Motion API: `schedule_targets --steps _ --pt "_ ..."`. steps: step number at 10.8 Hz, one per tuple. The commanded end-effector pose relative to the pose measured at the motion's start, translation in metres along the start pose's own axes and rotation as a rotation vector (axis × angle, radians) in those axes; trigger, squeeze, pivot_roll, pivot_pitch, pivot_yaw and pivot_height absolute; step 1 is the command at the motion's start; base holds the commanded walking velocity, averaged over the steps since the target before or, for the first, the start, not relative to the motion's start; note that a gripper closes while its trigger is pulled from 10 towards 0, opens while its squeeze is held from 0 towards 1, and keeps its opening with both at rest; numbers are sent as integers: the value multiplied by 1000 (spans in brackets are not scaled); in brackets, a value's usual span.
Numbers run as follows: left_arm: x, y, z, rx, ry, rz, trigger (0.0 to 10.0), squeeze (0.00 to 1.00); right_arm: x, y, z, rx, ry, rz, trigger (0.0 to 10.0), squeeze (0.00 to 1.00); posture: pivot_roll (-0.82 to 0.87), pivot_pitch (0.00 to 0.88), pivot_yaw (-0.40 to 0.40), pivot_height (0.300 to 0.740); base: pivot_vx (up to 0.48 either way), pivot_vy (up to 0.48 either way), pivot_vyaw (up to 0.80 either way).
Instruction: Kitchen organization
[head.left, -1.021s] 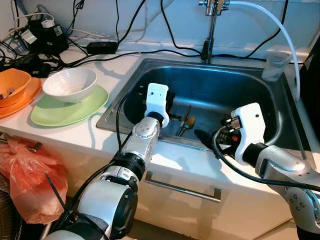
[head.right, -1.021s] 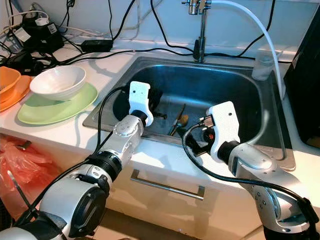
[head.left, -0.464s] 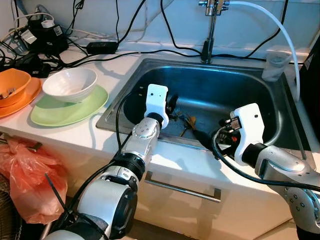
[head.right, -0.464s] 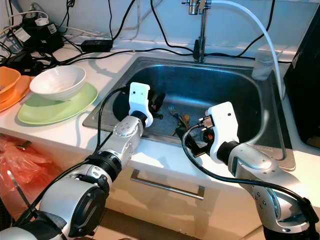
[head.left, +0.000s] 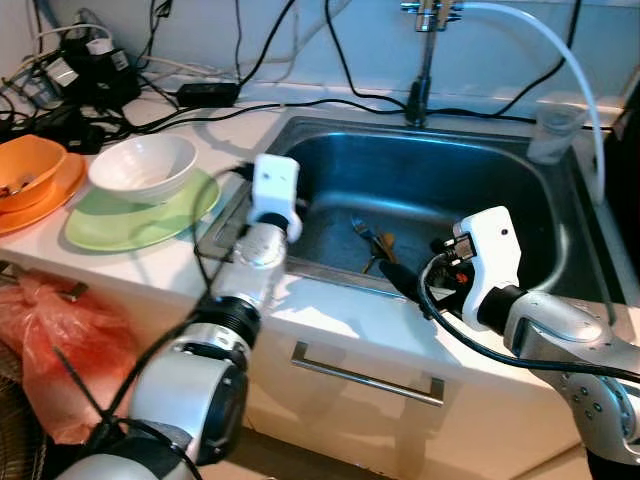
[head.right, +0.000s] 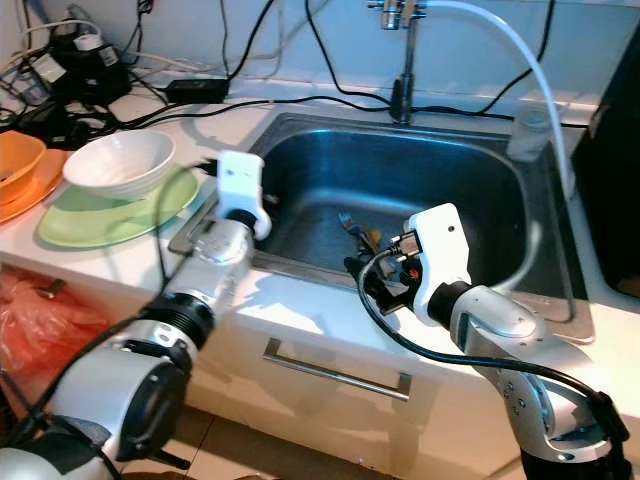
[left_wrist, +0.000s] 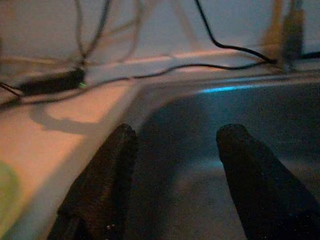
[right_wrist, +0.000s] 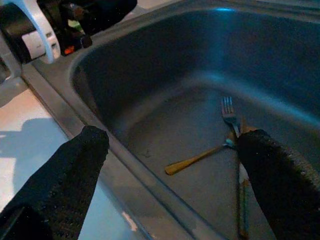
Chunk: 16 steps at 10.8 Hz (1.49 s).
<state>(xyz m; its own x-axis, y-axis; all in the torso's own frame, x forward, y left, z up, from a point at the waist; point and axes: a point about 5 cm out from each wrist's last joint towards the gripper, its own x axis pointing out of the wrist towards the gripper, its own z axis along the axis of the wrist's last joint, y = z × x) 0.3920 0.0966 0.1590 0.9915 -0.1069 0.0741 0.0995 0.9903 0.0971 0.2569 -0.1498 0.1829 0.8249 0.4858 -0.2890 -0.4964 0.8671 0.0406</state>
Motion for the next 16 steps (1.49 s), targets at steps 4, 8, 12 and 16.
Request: schedule_targets --steps 4,8,12,16 --pt "7 20 18 104 -61 47 10000 1000 5 2 2 -9 -7 23 10000 0 -158 0 84 740 0 0 0" --pt "7 53 21 193 -48 151 10000 1000 6 16 4 -11 -38 123 10000 0 -121 0 77 740 0 0 0" --pt "2 100 24 296 -6 275 10000 1000 10 21 1 -14 -44 160 10000 0 -88 0 72 740 0 0 0" --pt "-2 115 10 336 122 269 10000 459 12 23 2 -18 -51 186 10000 0 -80 0 64 740 0 0 0"
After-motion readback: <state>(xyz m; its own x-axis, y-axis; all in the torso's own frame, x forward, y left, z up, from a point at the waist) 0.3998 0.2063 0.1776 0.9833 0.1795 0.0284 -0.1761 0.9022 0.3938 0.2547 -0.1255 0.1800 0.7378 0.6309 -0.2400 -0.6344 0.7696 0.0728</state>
